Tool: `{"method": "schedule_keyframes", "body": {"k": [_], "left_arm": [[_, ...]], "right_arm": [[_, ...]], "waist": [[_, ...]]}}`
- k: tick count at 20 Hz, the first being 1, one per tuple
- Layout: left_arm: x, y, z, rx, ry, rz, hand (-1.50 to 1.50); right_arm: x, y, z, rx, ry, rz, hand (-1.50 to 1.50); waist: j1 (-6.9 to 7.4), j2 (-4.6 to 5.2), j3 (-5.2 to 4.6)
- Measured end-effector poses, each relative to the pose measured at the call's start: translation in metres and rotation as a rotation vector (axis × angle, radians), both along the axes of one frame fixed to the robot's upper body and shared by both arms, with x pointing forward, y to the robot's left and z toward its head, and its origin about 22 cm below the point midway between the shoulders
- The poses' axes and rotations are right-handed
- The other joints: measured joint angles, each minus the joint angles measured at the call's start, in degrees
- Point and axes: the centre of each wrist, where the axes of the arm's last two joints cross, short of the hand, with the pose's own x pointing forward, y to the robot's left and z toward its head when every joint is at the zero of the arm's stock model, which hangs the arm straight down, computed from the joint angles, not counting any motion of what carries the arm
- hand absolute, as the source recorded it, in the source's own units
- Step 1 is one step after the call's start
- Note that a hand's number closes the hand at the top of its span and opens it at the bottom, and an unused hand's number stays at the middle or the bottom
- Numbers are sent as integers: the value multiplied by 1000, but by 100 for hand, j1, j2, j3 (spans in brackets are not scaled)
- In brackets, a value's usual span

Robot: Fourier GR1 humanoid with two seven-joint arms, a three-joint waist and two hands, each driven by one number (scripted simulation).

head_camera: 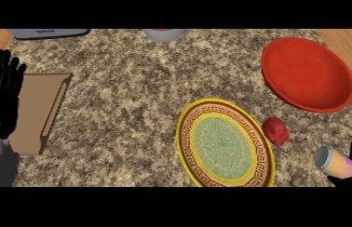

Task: Pick the can from the plate and place it in the bowl

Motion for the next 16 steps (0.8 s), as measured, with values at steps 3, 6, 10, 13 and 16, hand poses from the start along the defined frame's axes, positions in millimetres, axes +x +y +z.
{"method": "schedule_keyframes", "body": {"k": [3, 6, 10, 13, 16], "left_arm": [[-3, 3, -1, -1, 0, 3, 0], [-5, 3, -2, -2, -1, 4, 0], [-5, 2, -2, -3, 0, -10, 0], [-3, -1, -1, -1, -4, -20, 0], [1, -7, 2, 4, -10, -46, 0]], "right_arm": [[-5, -56, 24, -40, -55, -54, 150], [-16, -108, 53, -61, -126, -79, 150], [-33, -159, 91, -1, -249, -38, 150], [-49, -190, 123, 28, -352, 22, 150], [-63, -215, 148, 80, -454, 70, 150]], "waist": [[4, -16, 4], [16, -33, 1], [95, -40, -8], [148, -36, -15], [286, -13, -23]]}}
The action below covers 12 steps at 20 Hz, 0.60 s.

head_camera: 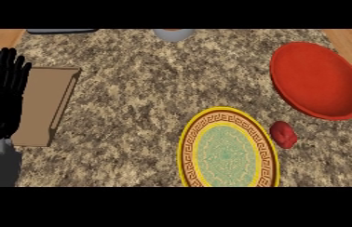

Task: Pick the can from the plate and place it in the bowl

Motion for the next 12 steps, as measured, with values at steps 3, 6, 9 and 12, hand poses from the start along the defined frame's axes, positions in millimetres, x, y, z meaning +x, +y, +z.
{"method": "schedule_keyframes", "body": {"k": [3, 6, 9, 12], "left_arm": [[5, 2, 4, 6, 0, -6, 0], [9, -5, 3, 3, 2, -22, 0], [13, -10, 4, 4, -7, -40, 0], [18, -14, 6, 3, -12, -50, 0]], "right_arm": [[-13, -18, 26, 75, -86, 68, 150], [-17, -28, 47, 168, -140, 120, 150], [-10, -29, 63, 211, -160, 134, 150], [3, -25, 79, 253, -165, 150, 150]], "waist": [[76, 15, -10], [166, 27, -19], [247, 38, -26], [312, 49, -28]]}}
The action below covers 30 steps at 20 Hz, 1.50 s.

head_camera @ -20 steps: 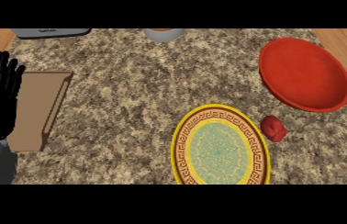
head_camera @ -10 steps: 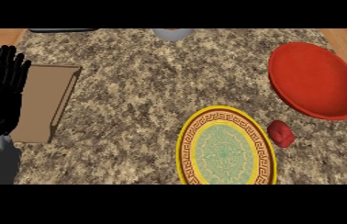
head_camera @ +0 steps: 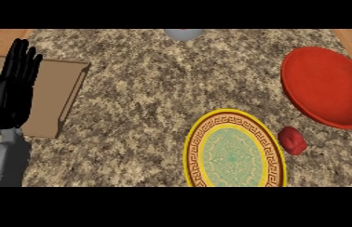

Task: Pick the can from the plate and place it in the bowl

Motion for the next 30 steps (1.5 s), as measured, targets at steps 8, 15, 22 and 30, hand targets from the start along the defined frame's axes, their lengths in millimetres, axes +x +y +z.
{"method": "schedule_keyframes", "body": {"k": [8, 15, 22, 30], "left_arm": [[5, -8, -4, 2, 12, -16, 0], [6, -7, -4, 8, 13, -15, 0], [1, 5, -6, 3, 7, -4, 0], [4, -1, -9, 3, 7, -8, 0]], "right_arm": [[63, 41, 7, 39, 78, 105, 150], [119, 86, -19, 46, 174, 162, 150], [165, 129, -67, 41, 243, 171, 150], [200, 157, -139, 20, 312, 26, -150]], "waist": [[62, 5, -9], [60, 3, -10], [25, -5, -7], [58, 14, -2]]}}
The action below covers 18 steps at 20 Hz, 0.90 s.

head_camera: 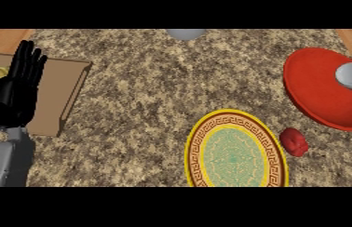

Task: Pick the can from the plate and place it in the bowl

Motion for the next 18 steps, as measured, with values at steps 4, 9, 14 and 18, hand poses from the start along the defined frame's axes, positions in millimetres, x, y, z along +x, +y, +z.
{"method": "schedule_keyframes", "body": {"k": [4, 9, 14, 18], "left_arm": [[1, 3, 3, 2, -3, -7, 0], [-1, -7, -3, 1, -1, -2, 0], [0, -7, 0, 2, 0, 1, 0], [-1, -2, -1, -1, -4, 4, 0]], "right_arm": [[12, 4, -31, 101, 19, -46, -150], [20, 9, -49, 292, -65, -51, -150], [16, -4, -51, 397, -265, -122, -150], [4, -30, -41, 439, -388, -219, -150]], "waist": [[17, 8, 3], [-7, 4, 6], [-27, 6, 10], [-27, 12, 8]]}}
